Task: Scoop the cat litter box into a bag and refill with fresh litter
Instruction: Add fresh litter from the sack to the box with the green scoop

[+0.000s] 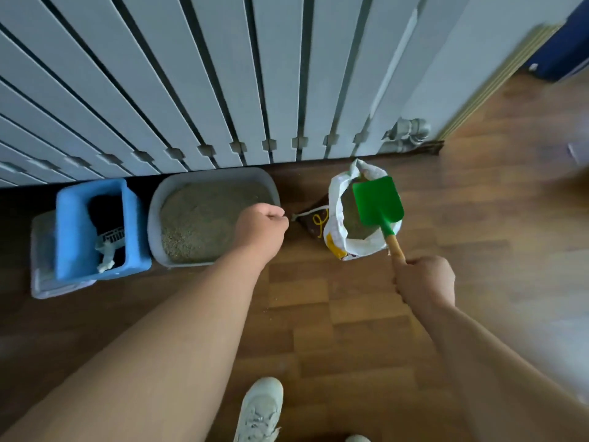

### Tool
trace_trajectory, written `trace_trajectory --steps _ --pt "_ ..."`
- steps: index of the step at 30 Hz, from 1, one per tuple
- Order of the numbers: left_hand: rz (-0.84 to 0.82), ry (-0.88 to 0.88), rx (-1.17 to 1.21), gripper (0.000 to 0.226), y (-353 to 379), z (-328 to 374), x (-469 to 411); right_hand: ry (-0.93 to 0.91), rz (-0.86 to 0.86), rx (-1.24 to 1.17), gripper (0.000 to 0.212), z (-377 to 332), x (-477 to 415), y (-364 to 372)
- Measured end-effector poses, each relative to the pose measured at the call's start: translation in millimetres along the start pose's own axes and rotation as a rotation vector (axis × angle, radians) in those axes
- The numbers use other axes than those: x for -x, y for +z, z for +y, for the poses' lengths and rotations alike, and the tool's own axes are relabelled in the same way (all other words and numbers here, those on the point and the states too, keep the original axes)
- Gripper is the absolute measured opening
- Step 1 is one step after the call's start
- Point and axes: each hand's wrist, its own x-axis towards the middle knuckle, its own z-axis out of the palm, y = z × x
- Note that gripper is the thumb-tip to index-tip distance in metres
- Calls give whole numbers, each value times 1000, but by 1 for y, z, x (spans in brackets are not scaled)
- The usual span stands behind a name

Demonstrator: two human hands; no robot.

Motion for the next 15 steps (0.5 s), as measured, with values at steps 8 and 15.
trace_trajectory --steps 8,15 --pt "-104 102 -108 15 41 20 -14 78 -103 -89 46 -37 -55 40" --pt "-166 101 -182 20 40 23 1 100 -190 -264 37 -28 -33 26"
